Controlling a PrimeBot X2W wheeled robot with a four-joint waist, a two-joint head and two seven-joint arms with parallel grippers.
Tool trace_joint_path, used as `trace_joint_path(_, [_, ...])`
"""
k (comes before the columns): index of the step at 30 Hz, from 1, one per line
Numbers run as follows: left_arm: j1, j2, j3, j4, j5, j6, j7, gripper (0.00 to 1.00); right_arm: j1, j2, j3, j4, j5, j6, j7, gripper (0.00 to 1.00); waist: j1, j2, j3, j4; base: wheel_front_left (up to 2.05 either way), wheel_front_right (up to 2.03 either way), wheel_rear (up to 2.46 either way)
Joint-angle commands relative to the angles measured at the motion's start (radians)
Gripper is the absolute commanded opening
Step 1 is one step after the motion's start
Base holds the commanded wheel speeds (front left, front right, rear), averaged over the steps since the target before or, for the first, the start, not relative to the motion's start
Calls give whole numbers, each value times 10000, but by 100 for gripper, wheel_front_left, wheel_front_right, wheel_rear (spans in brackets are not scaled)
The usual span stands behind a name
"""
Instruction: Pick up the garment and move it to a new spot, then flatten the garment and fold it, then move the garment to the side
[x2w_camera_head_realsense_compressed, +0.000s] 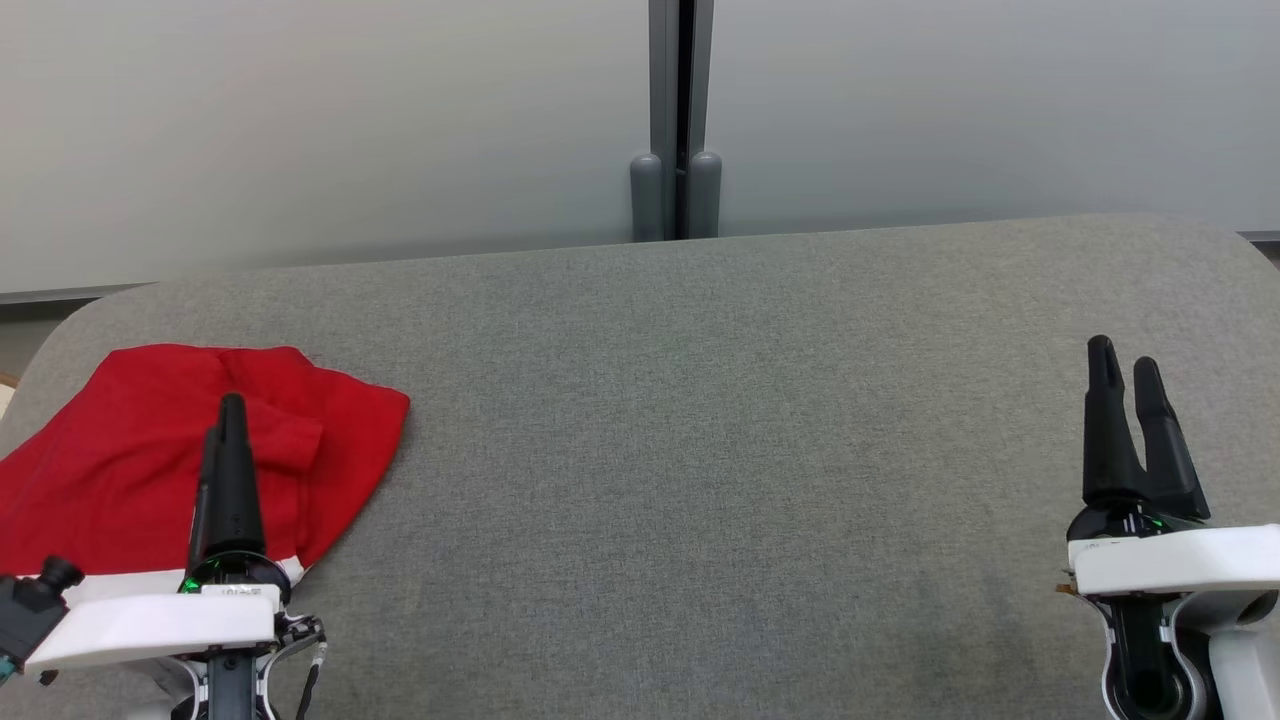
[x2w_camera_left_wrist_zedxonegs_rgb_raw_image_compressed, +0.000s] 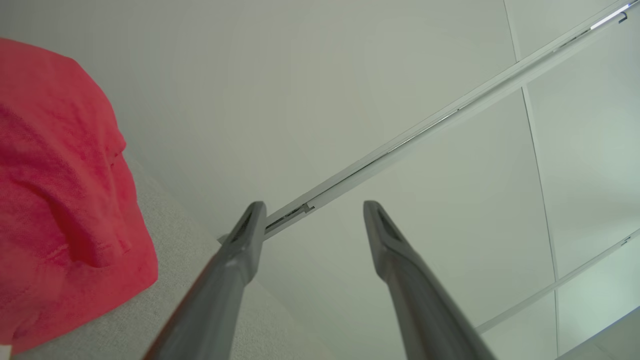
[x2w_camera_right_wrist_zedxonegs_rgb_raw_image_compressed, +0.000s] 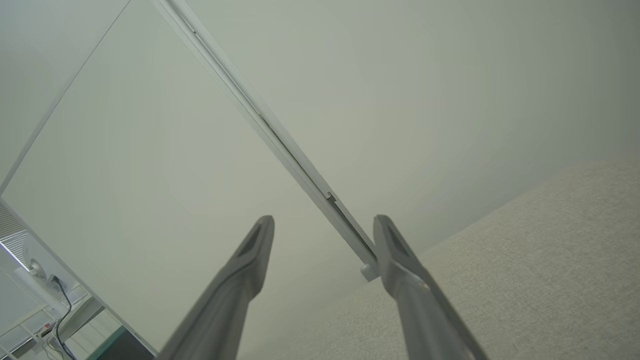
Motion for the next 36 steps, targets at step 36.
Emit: trace_joint_path(36, [232, 110, -1704, 51, 7498, 324, -1037, 100, 7, -9, 975, 654, -5689, 2, -1063, 100, 0, 0, 100, -58, 0, 0, 0])
